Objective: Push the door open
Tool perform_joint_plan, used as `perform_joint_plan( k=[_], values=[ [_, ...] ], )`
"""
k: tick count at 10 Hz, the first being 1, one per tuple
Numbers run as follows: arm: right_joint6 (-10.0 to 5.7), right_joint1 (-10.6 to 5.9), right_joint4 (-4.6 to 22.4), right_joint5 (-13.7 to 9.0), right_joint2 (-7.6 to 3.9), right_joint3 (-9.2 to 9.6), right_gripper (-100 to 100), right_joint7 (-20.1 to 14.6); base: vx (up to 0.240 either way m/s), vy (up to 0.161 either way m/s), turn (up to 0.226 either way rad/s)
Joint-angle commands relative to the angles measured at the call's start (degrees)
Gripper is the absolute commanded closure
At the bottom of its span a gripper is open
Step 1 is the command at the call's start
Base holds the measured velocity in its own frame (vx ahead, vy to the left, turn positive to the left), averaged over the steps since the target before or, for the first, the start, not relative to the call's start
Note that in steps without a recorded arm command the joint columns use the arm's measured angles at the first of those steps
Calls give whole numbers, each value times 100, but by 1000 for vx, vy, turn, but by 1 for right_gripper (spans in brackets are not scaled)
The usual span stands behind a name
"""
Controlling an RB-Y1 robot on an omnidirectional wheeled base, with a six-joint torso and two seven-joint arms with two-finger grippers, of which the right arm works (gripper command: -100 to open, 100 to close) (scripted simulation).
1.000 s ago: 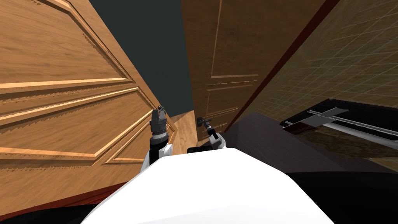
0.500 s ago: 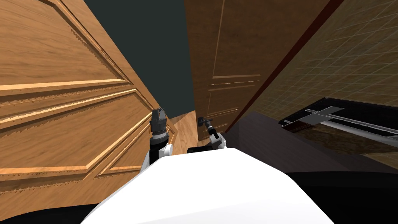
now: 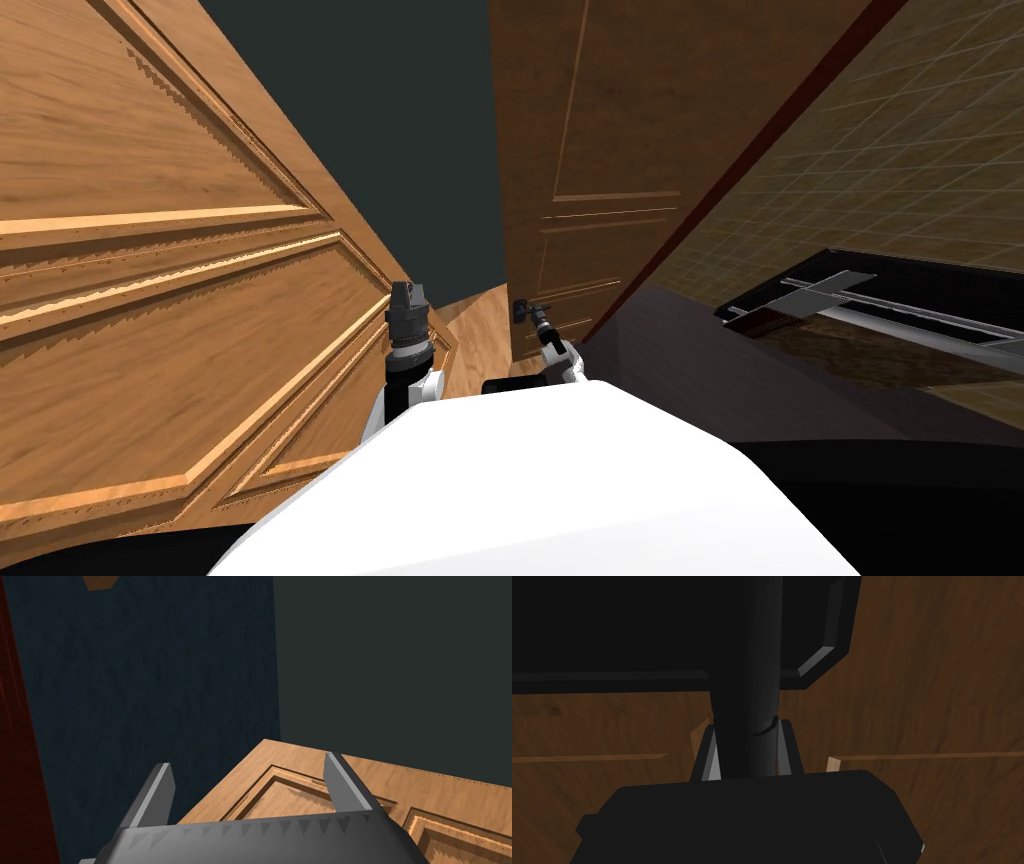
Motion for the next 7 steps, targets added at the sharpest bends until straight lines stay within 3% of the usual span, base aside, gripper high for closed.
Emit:
perform_joint_plan(
  k=[1,7],
  values=[
    [-23,-44,-10,-12,-18,-167,100,31,80,91,-61],
    [-26,-124,96,-43,147,-589,100,128,106,115,-79]
  ],
)
